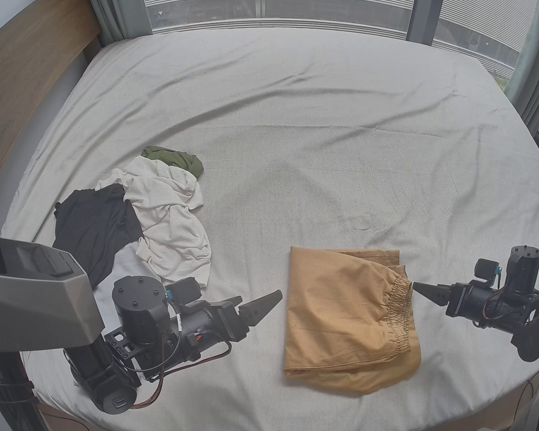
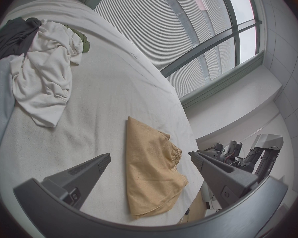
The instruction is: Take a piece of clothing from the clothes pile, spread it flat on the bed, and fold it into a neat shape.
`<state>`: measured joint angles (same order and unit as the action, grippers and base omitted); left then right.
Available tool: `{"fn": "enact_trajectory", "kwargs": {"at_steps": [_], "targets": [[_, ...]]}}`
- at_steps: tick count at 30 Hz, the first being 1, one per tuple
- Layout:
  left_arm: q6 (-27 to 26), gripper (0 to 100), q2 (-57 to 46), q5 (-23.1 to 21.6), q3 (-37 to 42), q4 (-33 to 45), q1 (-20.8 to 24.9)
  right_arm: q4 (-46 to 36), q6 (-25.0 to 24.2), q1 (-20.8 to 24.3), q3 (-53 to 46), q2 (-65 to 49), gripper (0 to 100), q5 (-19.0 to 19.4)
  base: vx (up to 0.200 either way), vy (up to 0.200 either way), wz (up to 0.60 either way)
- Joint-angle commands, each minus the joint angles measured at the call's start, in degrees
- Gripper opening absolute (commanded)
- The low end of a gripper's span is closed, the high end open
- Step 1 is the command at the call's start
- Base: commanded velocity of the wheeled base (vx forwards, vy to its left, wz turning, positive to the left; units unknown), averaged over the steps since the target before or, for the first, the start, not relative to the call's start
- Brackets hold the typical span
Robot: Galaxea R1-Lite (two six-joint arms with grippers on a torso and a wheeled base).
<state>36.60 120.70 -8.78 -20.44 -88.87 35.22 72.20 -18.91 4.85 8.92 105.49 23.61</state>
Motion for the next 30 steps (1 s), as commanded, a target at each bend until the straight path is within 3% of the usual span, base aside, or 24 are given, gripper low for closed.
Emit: {"fn": "enact_trajectory", "kwargs": {"at_steps": [1,19,30], "targets": [[-0.39,100,-0.2,-0.01,0.58,0.01,-0.33,-0.13,0.54,0.25,-3.12,-0.1,100,0.03,0.0,0.0,0.0],[-0.3,100,0.85,-0.1,1.11,0.01,-0.33,1.1,2.03,1.21,-3.91,10.53,100,2.58,0.0,0.0,0.0],[-0.39,100,1.91,-0.19,1.02,-0.08,-0.15,10.24,1.68,1.21,-3.56,20.81,100,5.57,0.0,0.0,0.0]]}}
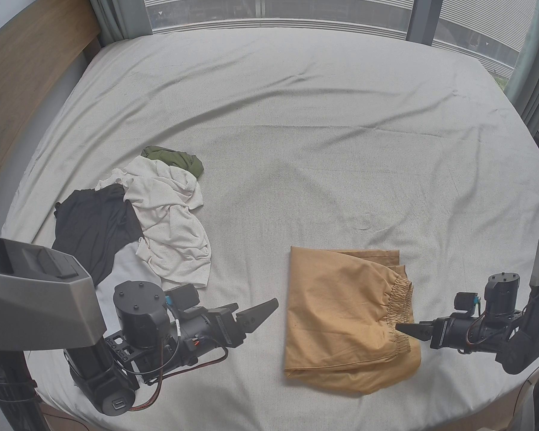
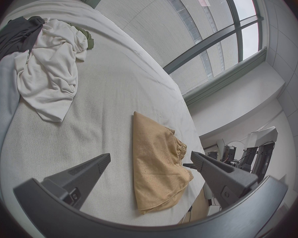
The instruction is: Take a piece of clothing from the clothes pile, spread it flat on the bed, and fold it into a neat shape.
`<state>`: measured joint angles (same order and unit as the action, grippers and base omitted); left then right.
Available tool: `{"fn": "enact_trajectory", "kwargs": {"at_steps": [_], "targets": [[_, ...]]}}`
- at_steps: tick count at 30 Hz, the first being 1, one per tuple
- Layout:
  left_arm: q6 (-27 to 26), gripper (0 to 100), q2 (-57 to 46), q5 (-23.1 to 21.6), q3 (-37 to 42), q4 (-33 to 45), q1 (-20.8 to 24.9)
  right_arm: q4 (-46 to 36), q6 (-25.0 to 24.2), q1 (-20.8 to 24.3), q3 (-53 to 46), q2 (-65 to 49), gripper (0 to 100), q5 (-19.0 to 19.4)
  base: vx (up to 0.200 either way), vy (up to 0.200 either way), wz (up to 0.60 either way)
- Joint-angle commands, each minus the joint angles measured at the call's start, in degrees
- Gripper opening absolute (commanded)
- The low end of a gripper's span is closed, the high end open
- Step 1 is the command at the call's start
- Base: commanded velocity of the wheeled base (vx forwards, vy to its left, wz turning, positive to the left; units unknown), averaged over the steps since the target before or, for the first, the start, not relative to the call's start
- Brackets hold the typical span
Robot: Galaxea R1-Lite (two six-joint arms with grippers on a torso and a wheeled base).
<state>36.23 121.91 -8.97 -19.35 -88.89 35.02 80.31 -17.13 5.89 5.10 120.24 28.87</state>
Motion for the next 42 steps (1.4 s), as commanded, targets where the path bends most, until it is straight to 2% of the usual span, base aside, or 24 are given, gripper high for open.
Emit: {"fn": "enact_trajectory", "kwargs": {"at_steps": [1,7,17,25,34,35,42], "targets": [[-0.02,100,0.7,0.01,-0.08,-0.05,0.04,2.83,-0.19,0.18,0.35,6.85,100,0.31,0.0,0.0,0.0],[-0.11,100,0.88,0.1,-0.08,-0.05,0.4,8.02,-1.68,1.76,0.71,10.28,100,1.63,0.0,0.0,0.0],[-0.02,100,0.7,0.01,-0.17,-0.05,0.31,7.93,-5.81,5.27,4.04,10.37,100,2.25,0.0,0.0,0.0],[-0.11,100,0.79,0.1,-0.17,-0.05,0.48,7.93,-8.8,6.33,5.71,9.93,100,5.15,0.0,0.0,0.0],[-0.11,100,0.88,0.1,-0.17,-0.05,0.48,8.02,-9.33,7.03,6.15,9.75,100,5.41,0.0,0.0,0.0],[-0.11,100,0.79,0.1,-0.17,-0.05,0.48,8.02,-9.33,7.12,6.07,9.75,0,5.41,0.0,0.0,0.0],[-0.11,100,0.53,0.27,-0.6,-0.05,0.48,8.02,-9.59,8.97,5.54,7.47,0,6.73,0.0,0.0,0.0]]}}
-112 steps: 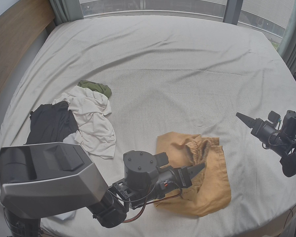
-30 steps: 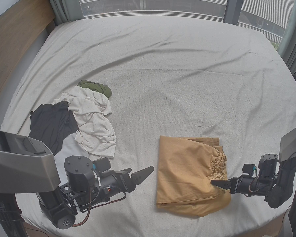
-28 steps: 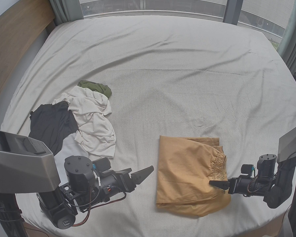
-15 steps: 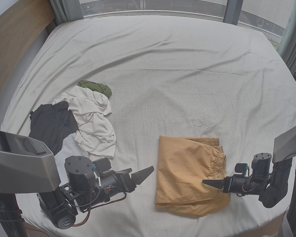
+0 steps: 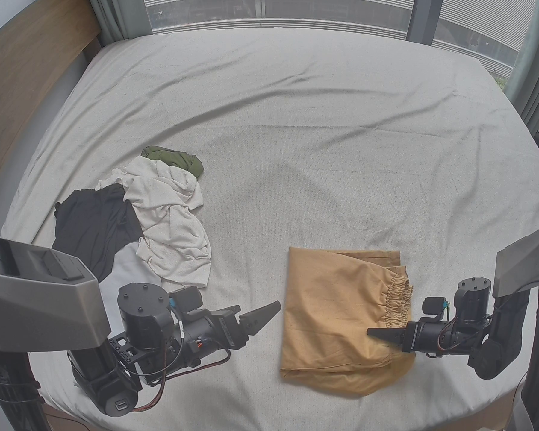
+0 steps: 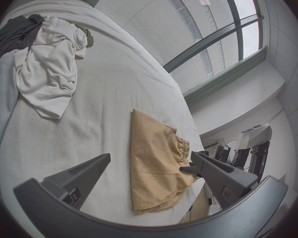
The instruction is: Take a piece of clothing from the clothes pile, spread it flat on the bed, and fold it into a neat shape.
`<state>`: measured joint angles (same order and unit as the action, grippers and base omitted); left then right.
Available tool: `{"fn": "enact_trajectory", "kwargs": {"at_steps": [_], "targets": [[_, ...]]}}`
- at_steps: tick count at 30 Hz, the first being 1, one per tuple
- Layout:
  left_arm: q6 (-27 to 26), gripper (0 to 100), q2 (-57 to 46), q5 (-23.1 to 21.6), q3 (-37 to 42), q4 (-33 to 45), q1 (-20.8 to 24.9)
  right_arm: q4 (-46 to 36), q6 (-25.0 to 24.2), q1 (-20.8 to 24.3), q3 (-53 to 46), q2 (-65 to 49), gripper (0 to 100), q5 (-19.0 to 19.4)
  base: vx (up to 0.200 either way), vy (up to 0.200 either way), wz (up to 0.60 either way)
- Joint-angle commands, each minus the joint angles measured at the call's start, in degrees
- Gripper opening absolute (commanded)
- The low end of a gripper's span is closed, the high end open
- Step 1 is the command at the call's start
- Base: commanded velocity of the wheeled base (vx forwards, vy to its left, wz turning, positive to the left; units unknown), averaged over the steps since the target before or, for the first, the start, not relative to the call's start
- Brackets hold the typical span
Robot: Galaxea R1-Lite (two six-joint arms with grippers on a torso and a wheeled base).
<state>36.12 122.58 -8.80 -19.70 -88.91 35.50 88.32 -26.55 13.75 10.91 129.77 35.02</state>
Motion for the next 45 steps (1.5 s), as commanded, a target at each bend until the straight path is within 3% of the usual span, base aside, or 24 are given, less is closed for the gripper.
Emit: {"fn": "enact_trajectory", "kwargs": {"at_steps": [1,8,15,30,45], "targets": [[0.0,100,-0.06,0.1,-0.25,-0.04,0.01,0.01,-0.69,1.63,-0.45,-3.12,0,0.57,0.0,0.0,0.0],[0.0,100,-0.58,0.28,-0.25,-0.04,0.01,0.01,-5.62,3.21,-1.77,-11.03,0,2.33,0.0,0.0,0.0],[0.0,100,-0.76,0.36,-0.34,-0.04,-0.08,-0.08,-6.14,3.92,-1.15,-15.69,0,2.95,0.0,0.0,0.0],[0.35,100,-2.61,-0.08,-0.16,-0.04,-0.34,-0.17,-11.42,7.43,9.3,-21.75,0,2.59,0.0,0.0,0.0],[0.35,100,-2.78,-0.08,-0.16,-0.04,-0.43,-0.25,-11.86,7.34,16.77,-21.58,0,2.59,0.0,0.0,0.0]]}}
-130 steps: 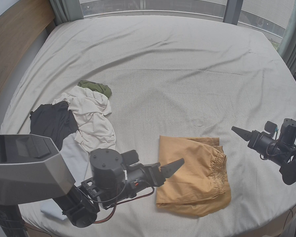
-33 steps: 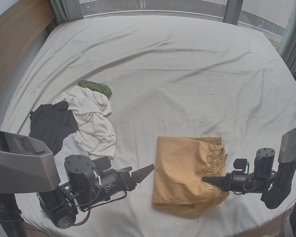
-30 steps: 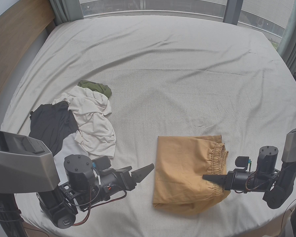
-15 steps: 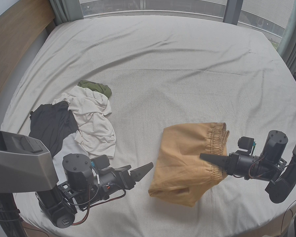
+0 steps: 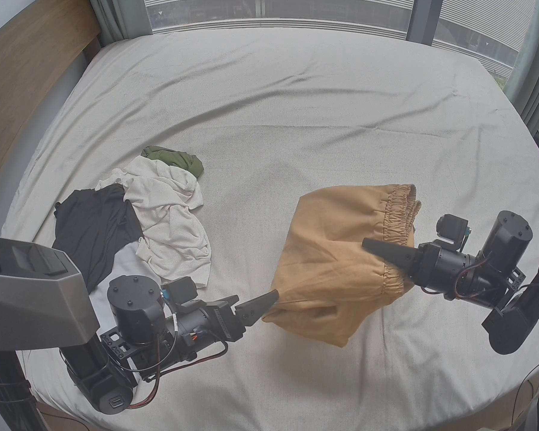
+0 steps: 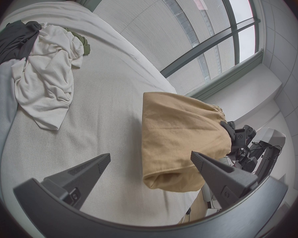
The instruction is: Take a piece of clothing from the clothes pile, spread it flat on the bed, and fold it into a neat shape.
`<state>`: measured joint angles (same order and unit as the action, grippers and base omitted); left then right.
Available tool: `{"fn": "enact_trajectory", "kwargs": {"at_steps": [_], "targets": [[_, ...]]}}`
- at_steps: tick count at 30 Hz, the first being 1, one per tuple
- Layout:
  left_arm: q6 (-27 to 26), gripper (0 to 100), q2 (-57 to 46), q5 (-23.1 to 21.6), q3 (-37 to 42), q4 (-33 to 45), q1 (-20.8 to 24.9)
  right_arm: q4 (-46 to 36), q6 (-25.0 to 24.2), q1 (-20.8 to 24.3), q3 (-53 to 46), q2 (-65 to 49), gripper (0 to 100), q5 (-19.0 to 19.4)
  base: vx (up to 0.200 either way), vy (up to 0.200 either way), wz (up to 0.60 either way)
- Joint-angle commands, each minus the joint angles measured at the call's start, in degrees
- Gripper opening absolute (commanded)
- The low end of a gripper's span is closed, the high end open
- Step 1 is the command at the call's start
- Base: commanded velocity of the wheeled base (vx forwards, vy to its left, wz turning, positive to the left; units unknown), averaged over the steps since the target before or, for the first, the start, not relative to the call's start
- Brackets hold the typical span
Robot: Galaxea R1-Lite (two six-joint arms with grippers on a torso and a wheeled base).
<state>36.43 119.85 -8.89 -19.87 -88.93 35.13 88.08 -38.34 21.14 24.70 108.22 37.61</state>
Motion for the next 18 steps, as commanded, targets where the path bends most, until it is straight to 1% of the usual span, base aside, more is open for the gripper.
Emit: {"fn": "enact_trajectory", "kwargs": {"at_steps": [1,3,5,6,7,8,9,11,12,15,18], "targets": [[0.05,100,-0.05,0.01,0.01,-0.01,-0.06,-0.01,-0.07,-0.13,3.78,-0.02,0,0.01,0.0,0.0,0.0],[0.05,100,-0.05,0.01,0.01,-0.01,-0.06,-1.24,-0.77,-0.48,7.38,0.07,0,0.01,0.0,0.0,0.0],[0.05,100,0.04,0.01,0.01,-0.01,-0.06,-4.05,-1.56,-0.66,10.37,-0.11,0,0.01,0.0,0.0,0.0],[0.05,100,0.04,0.01,0.01,-0.01,-0.06,-6.95,-1.74,-0.75,13.01,-0.2,0,-0.08,0.0,0.0,0.0],[0.05,100,0.04,0.01,0.01,-0.01,-0.06,-9.15,-1.74,-0.84,15.03,-0.2,0,-0.08,0.0,0.0,0.0],[0.05,100,0.04,0.01,0.01,-0.01,-0.06,-9.15,-1.74,-0.84,15.03,-0.2,0,-0.08,0.0,0.0,0.0],[0.05,100,0.04,0.01,0.01,-0.01,-0.06,-12.67,-1.74,-1.19,18.72,-0.2,0,-0.08,0.0,0.0,0.0],[0.05,100,0.04,0.01,0.01,-0.01,-0.06,-13.99,-1.74,-1.28,20.21,-0.11,0,-0.08,0.0,0.0,0.0],[0.05,100,0.04,0.01,0.01,-0.01,-0.06,-16.89,-1.74,-1.28,23.29,-0.02,0,-0.08,0.0,0.0,0.0],[0.05,100,0.04,0.01,0.01,-0.01,-0.06,-22.07,-1.74,-1.63,28.39,0.42,0,-0.08,0.0,0.0,0.0],[0.14,100,0.04,-0.08,0.01,-0.01,-0.06,-25.32,-1.74,-1.8,32.17,1.3,0,-0.17,0.0,0.0,0.0]]}}
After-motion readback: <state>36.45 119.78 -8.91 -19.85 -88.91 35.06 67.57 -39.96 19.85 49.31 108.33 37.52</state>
